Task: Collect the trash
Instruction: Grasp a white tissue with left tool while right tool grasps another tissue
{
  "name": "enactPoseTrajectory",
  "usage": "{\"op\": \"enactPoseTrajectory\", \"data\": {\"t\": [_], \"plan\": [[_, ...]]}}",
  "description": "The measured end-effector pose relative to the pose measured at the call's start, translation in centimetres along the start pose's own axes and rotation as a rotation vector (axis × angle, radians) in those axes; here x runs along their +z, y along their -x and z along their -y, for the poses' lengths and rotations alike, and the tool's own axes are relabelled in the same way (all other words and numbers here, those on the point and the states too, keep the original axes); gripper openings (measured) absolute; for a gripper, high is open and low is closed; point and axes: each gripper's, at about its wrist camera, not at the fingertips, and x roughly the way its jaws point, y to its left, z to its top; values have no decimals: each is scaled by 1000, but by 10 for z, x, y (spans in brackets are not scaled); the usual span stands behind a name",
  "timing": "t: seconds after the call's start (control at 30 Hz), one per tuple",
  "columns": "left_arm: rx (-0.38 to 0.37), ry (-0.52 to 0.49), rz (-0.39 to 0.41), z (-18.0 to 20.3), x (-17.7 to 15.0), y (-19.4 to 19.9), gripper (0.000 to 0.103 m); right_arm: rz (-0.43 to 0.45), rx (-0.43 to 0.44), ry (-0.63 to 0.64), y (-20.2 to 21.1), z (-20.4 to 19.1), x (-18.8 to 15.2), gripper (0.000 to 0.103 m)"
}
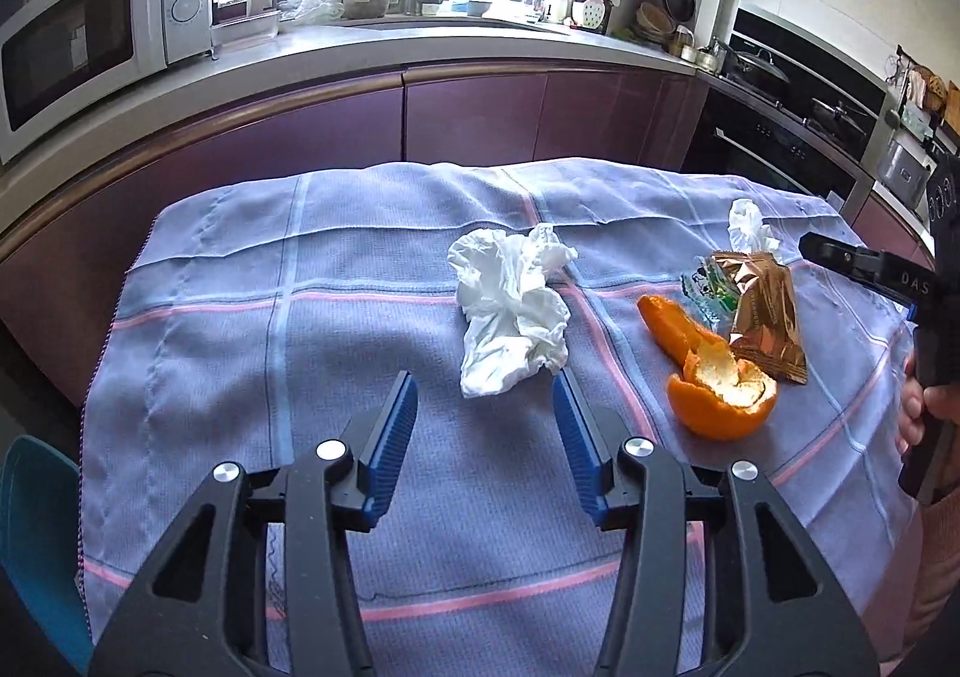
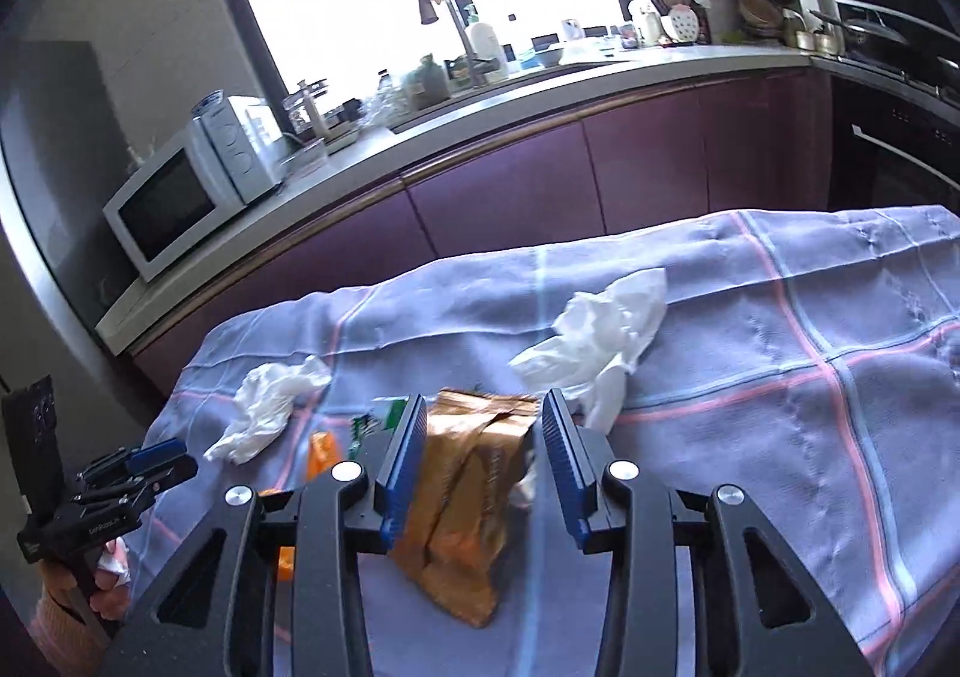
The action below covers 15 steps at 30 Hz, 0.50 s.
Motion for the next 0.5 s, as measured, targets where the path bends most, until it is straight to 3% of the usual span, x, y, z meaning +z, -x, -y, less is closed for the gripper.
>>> {"op": "enactPoseTrajectory", "data": {"t": [0.2, 0.5], "plan": [[23, -22, -51, 5, 16, -31, 50, -48, -38, -88, -37, 37, 22, 42], [-6, -5, -111, 10, 31, -64, 52, -88, -41, -94, -63, 44, 33, 39]]}}
